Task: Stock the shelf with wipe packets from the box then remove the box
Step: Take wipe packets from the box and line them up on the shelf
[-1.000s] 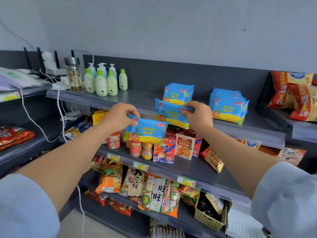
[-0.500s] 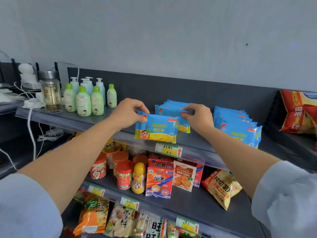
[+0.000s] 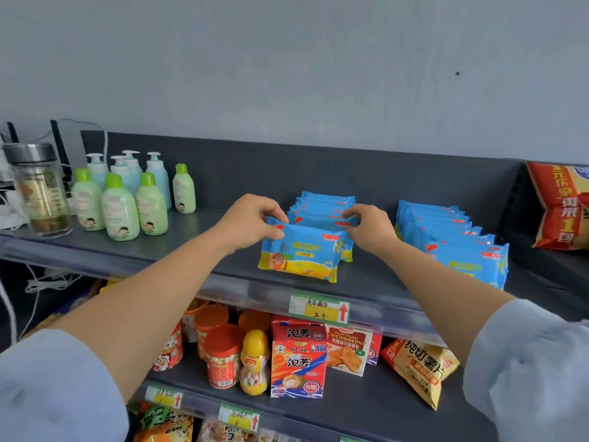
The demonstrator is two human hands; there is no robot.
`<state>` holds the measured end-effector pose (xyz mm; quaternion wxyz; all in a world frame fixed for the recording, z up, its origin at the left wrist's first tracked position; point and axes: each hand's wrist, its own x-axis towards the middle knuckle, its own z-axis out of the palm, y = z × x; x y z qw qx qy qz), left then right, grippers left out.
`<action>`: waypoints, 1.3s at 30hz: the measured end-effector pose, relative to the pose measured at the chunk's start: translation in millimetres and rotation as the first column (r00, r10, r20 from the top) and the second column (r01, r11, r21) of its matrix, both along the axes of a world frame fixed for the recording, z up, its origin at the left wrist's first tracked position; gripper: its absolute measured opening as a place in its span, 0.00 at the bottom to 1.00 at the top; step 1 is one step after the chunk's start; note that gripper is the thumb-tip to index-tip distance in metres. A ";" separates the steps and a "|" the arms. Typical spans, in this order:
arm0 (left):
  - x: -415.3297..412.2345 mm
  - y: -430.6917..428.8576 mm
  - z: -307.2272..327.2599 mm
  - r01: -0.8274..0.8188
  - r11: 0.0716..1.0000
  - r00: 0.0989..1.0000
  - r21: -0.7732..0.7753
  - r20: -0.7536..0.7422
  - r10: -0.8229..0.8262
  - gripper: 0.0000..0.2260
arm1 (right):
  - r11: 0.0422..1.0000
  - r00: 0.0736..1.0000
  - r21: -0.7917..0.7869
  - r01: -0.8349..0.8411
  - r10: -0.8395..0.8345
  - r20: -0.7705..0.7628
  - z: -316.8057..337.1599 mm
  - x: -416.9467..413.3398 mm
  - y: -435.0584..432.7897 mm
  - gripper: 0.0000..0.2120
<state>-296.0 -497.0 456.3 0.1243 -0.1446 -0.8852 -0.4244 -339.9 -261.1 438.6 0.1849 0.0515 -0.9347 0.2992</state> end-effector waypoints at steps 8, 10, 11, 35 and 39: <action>-27.1 16.5 -18.7 -0.006 0.983 0.995 -0.184 -0.101 -0.013 0.11 | 0.999 0.999 -0.013 0.040 -0.041 -0.027 -3.4 -14.3 6.0 0.09; -28.7 17.3 -23.2 0.014 0.974 0.996 -0.225 -0.087 -0.035 0.16 | 0.999 0.999 -0.006 0.038 -0.038 -0.025 -3.3 -14.5 7.9 0.10; -29.5 17.2 -25.0 0.027 0.968 0.996 -0.248 -0.075 -0.047 0.18 | 1.000 0.999 -0.004 0.031 -0.031 -0.026 -3.8 -14.7 8.4 0.11; -47.2 41.4 -41.2 -0.245 0.800 0.938 -0.548 -0.344 0.052 0.27 | 0.999 0.999 0.042 -0.011 0.013 -0.038 -6.8 -18.2 8.5 0.18; -44.9 42.2 -44.7 -0.295 0.735 0.921 -0.611 -0.387 0.048 0.32 | 0.988 0.999 0.151 0.023 -0.018 -0.032 -7.8 -11.0 4.1 0.24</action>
